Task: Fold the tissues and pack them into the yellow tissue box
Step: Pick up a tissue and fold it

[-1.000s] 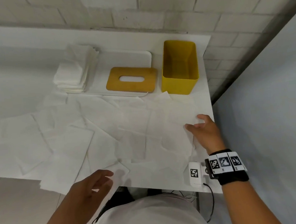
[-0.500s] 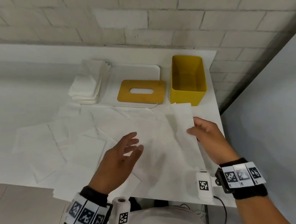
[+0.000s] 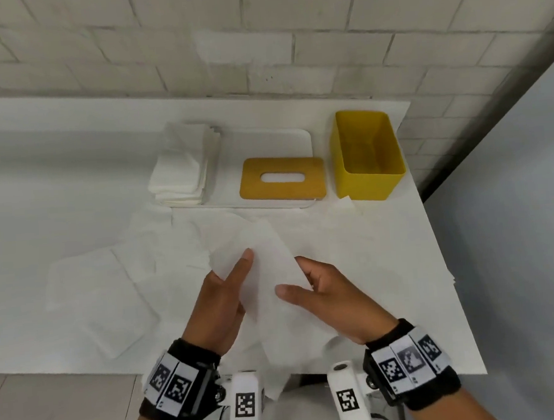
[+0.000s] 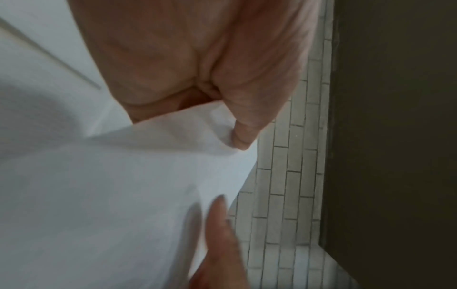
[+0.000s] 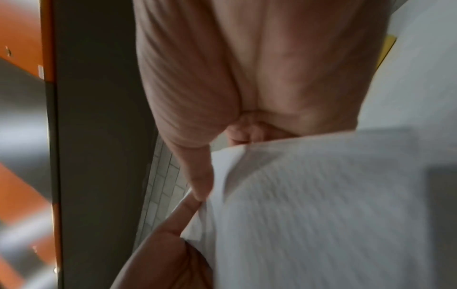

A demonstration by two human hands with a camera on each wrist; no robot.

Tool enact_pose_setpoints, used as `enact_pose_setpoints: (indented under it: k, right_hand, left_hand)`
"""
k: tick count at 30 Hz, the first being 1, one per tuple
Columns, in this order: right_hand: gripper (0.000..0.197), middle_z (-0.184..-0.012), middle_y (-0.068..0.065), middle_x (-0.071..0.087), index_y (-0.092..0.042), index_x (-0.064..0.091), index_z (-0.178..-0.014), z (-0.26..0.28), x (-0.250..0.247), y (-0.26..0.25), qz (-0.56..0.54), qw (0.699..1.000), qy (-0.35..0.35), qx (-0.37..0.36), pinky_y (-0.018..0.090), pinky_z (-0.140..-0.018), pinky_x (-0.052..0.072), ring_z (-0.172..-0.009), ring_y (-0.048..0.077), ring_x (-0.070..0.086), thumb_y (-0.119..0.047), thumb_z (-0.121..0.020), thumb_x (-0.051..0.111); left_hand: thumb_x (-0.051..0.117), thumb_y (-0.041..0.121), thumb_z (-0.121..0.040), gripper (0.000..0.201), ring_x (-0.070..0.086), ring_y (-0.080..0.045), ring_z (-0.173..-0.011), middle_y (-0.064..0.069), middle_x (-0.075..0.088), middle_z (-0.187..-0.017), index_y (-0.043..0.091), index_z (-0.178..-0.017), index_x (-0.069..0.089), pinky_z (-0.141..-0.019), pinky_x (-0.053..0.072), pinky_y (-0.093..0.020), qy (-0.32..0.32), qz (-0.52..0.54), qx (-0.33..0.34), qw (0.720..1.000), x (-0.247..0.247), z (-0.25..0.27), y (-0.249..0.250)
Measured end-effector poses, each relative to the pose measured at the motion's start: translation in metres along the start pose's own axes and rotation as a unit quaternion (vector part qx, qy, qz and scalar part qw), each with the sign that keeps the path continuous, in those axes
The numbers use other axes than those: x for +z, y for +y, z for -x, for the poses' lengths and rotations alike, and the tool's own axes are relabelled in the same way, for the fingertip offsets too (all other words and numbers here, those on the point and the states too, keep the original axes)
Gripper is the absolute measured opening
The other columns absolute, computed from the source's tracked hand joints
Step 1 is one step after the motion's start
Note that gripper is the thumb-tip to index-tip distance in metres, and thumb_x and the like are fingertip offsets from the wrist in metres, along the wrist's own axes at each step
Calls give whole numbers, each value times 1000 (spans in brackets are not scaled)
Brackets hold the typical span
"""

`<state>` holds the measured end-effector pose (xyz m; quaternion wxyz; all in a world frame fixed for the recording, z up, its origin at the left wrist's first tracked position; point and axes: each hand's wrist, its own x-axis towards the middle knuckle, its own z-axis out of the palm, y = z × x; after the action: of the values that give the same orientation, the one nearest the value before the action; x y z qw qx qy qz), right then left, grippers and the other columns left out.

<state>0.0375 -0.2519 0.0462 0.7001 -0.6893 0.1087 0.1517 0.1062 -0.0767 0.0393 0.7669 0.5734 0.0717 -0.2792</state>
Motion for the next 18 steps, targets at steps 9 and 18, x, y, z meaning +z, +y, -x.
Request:
enact_pose_setpoints:
  k: [9, 18]
  right_hand:
    - [26, -71, 9, 69, -10, 59, -73, 26, 14, 39, 101, 991, 53, 65, 33, -61, 56, -62, 22, 68, -20, -92, 74]
    - [39, -117, 5, 66, -21, 61, -121, -3, -68, 59, 225, 884, 402, 83, 29, -88, 48, -98, 21, 65, -27, -86, 78]
  left_hand:
    - [57, 28, -104, 21, 75, -14, -102, 2, 79, -112, 20, -119, 69, -82, 57, -33, 81, 16, 41, 996, -44, -11, 12]
    - [59, 30, -102, 21, 75, -12, -102, 5, 79, -112, 24, -119, 70, -83, 56, -36, 79, -11, 34, 996, -52, -6, 10]
